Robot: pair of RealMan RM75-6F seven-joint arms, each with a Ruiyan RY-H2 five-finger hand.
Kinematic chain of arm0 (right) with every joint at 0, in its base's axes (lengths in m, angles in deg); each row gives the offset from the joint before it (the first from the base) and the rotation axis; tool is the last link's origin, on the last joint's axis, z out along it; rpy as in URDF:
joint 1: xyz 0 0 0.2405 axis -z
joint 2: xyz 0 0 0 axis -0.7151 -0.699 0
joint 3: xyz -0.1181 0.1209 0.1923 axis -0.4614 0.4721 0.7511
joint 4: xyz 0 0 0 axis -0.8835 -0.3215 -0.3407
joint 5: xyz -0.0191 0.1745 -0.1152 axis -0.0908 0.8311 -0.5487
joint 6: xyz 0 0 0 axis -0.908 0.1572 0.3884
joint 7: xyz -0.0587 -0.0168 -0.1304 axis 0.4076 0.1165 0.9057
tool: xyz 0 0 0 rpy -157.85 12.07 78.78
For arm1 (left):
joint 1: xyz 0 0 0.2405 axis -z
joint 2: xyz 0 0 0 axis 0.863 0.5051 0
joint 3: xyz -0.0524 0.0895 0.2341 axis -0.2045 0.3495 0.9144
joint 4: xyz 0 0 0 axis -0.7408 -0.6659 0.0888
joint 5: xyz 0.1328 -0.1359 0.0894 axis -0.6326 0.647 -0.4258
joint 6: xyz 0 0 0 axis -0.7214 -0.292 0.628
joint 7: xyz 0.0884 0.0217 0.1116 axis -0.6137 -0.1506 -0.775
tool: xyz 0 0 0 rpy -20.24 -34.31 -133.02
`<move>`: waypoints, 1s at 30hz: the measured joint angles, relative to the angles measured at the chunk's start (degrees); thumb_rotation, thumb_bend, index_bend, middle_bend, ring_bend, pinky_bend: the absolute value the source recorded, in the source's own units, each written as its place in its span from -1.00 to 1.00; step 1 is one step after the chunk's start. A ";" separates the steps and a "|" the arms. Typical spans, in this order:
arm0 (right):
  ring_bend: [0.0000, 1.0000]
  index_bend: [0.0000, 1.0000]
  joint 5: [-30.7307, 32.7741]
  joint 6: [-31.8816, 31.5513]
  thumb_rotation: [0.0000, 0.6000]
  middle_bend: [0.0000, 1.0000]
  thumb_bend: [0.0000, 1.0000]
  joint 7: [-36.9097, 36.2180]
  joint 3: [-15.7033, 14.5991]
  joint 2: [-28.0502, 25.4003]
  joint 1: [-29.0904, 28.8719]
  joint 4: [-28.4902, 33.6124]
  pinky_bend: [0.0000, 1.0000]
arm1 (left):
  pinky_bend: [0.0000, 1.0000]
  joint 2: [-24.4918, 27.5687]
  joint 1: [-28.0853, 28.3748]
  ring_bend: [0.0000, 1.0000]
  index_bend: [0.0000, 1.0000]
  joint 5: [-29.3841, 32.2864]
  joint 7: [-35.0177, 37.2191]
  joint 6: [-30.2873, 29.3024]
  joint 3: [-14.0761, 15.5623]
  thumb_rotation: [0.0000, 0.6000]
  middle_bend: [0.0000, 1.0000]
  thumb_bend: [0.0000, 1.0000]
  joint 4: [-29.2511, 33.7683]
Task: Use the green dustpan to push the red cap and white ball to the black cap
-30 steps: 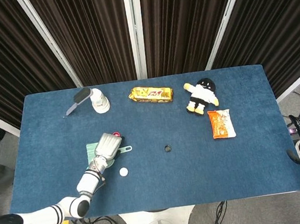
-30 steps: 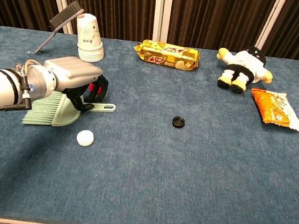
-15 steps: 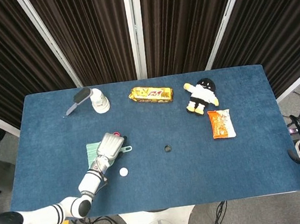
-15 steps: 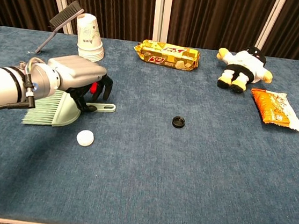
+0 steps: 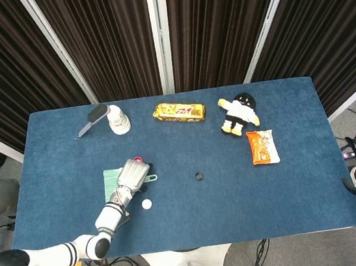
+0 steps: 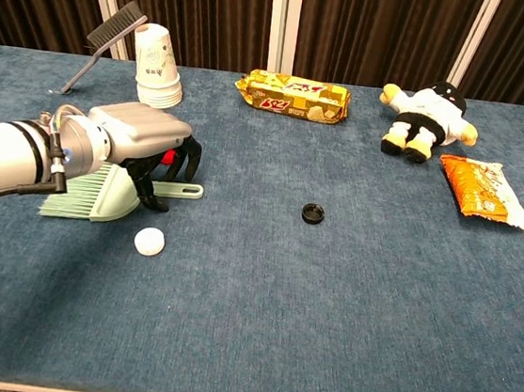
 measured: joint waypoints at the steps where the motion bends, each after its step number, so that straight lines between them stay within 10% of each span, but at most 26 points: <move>1: -0.99 -0.93 0.01 0.06 1.00 -0.59 -0.70 -0.03 0.00 0.01 -0.02 -0.04 -0.80 | 0.71 -0.10 0.03 0.22 -0.20 0.04 0.01 -0.06 0.04 1.00 -0.03 -0.69 -0.16; 30: -0.99 -0.93 -0.52 -0.69 1.00 -0.58 -0.70 -0.42 -0.15 -0.37 0.47 0.58 -0.78 | 0.71 3.67 -1.60 0.27 -0.02 -8.73 9.54 -2.95 1.98 1.00 0.19 -0.29 1.82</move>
